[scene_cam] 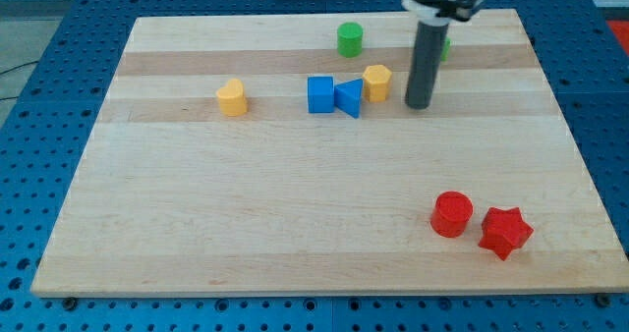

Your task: Move the green circle down to the green star

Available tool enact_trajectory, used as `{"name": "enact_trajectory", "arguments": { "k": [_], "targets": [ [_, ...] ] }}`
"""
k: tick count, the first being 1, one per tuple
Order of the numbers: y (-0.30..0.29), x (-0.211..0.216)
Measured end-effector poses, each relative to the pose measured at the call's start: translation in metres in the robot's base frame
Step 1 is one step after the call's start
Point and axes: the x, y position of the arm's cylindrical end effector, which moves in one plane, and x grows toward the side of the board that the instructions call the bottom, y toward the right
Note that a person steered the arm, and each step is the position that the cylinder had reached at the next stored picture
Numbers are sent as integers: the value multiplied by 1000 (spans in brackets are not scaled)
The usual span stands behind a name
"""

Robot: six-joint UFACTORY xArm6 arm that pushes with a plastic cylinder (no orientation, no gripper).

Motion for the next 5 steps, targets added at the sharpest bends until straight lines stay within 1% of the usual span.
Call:
{"name": "enact_trajectory", "arguments": {
  "k": [1, 2, 3, 4, 5],
  "targets": [
    [-32, -68],
    [-78, -91],
    [-122, -73],
    [-167, -95],
    [-167, -127]
  ]
}}
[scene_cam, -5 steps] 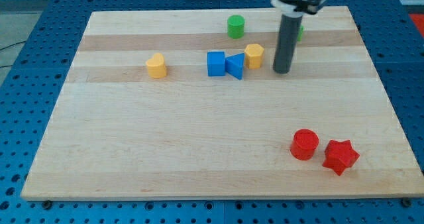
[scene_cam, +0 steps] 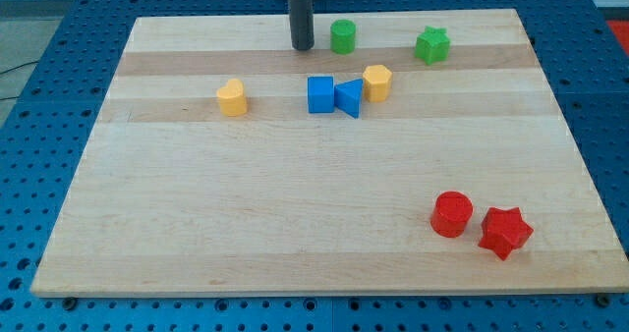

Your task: Move the green circle down to the green star

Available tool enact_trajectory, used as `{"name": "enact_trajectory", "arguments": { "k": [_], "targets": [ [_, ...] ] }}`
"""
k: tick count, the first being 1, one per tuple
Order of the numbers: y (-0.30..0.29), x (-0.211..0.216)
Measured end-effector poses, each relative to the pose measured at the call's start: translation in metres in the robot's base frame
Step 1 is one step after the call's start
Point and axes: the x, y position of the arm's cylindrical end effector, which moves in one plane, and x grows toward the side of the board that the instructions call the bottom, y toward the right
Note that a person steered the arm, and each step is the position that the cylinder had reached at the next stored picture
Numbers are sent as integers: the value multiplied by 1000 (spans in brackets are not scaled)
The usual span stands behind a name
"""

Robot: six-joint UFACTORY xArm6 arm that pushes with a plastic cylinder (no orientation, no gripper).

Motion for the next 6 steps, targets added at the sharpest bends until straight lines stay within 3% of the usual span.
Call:
{"name": "enact_trajectory", "arguments": {
  "k": [1, 2, 3, 4, 6],
  "targets": [
    [27, -14],
    [98, -4],
    [134, 14],
    [72, 11],
    [132, 57]
  ]
}}
